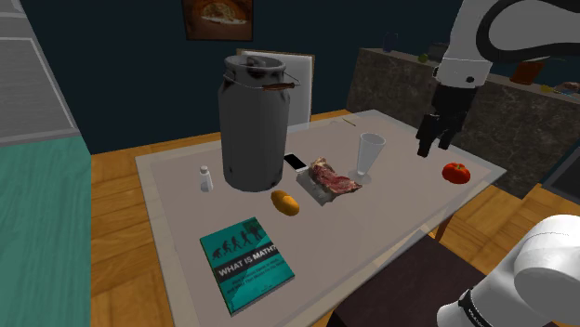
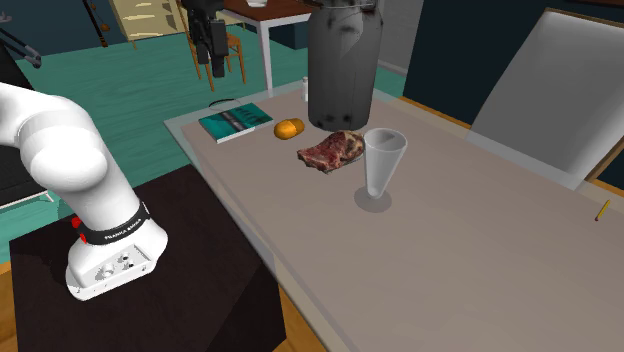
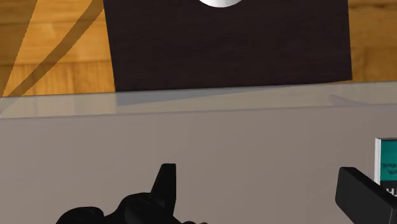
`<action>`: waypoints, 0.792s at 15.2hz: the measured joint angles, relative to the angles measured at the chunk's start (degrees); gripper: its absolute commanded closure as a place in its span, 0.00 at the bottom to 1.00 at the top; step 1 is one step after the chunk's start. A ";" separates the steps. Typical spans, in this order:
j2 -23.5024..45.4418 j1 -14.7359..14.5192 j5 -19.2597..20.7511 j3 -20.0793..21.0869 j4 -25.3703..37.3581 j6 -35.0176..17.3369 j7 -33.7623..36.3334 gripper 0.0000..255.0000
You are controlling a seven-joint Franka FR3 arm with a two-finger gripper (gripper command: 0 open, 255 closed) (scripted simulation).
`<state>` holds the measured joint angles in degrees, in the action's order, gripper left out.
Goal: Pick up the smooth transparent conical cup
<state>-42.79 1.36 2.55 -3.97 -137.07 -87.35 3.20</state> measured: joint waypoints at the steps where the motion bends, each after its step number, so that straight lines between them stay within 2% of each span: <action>1: 0.00 0.00 0.00 0.00 0.00 0.00 0.00 0.00; 6: 6.41 0.90 1.55 -0.81 0.23 -7.01 0.49 0.00; 12: 18.17 2.44 3.76 -2.66 4.18 -16.30 0.67 0.00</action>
<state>-24.62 3.80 6.32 -6.63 -132.89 -103.65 3.87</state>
